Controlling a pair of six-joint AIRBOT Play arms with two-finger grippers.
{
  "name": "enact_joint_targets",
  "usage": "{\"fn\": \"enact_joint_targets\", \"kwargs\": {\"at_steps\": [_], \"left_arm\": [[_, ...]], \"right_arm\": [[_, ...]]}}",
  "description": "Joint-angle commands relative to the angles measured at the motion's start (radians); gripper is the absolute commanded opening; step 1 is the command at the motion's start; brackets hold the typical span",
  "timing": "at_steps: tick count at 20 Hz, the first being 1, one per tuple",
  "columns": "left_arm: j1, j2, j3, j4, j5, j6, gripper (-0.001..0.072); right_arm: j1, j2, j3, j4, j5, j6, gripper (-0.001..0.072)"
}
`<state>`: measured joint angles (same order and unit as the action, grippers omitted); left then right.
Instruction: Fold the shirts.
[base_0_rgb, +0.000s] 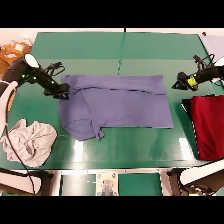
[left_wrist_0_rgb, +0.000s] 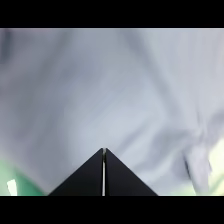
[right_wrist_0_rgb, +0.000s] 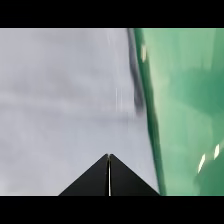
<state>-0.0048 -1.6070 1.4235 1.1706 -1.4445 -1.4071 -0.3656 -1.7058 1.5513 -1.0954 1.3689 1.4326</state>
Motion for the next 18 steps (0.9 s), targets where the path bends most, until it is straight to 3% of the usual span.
{"fn": "enact_joint_targets", "kwargs": {"at_steps": [1,4,5,6,7,8,13,18], "left_arm": [[0.001,0.162,-0.177,0.040,-0.055,-0.056,0.0031],[0.000,0.442,-0.506,0.041,0.067,-0.221,0.0032],[0.000,0.526,-0.608,0.025,0.108,-0.258,0.0049],[0.000,0.602,-0.705,0.005,0.156,-0.278,0.0423],[0.000,0.657,-0.786,-0.031,0.193,-0.304,0.0711],[0.000,0.686,-0.848,-0.074,0.232,-0.304,0.0687],[-0.158,0.658,-1.026,-0.237,0.479,-0.305,0.0686],[-0.223,0.589,-1.031,-0.259,0.742,-0.322,0.0683]], "right_arm": [[-0.041,0.228,-0.283,-0.024,0.009,0.010,0.0014],[-0.115,0.534,-0.670,-0.023,-0.072,0.113,0.0016],[-0.129,0.623,-0.793,-0.018,-0.084,0.137,0.0065],[-0.130,0.681,-0.890,-0.012,-0.096,0.138,0.0233],[-0.128,0.719,-0.976,0.006,-0.119,0.138,0.0438],[-0.128,0.732,-1.037,0.051,-0.162,0.135,0.0486],[-0.127,0.684,-1.168,0.242,-0.393,0.074,0.0487],[-0.104,0.563,-1.167,0.329,-0.524,0.074,0.0491]]}}
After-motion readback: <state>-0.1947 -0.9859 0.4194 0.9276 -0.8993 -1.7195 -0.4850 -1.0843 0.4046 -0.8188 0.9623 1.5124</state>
